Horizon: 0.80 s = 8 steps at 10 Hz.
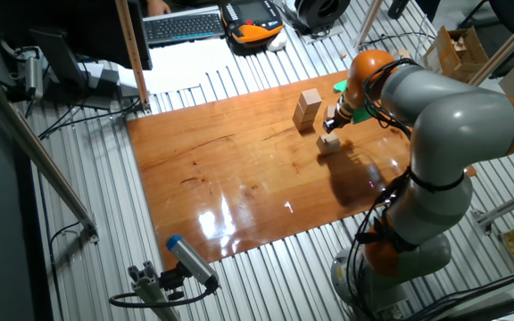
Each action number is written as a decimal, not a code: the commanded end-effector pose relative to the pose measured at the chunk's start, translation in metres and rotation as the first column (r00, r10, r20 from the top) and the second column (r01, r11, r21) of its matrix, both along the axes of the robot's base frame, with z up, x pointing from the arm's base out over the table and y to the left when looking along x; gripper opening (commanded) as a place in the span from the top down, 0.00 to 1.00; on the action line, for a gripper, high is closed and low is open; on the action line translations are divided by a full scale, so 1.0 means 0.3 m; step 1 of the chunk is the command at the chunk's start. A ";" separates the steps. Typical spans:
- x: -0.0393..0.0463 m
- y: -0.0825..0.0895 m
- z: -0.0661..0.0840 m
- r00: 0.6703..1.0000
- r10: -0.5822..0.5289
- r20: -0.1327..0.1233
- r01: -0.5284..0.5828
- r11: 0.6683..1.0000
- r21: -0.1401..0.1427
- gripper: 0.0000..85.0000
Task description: Stack the blocks in a vertical line of five
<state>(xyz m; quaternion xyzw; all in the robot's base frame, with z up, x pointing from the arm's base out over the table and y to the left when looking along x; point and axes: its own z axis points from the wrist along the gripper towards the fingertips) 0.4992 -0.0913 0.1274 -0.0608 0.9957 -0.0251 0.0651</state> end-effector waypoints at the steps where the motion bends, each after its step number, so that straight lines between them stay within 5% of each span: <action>1: 0.000 0.000 0.000 1.000 -0.002 0.000 0.002 1.000 0.001 0.40; 3: 0.000 0.000 0.000 1.000 -0.021 -0.002 0.021 1.000 0.012 0.40; 5: 0.000 0.000 0.000 0.997 -0.038 -0.061 0.040 0.998 0.040 0.40; 8: 0.000 0.000 0.000 0.983 -0.076 -0.167 0.076 0.997 -0.007 0.40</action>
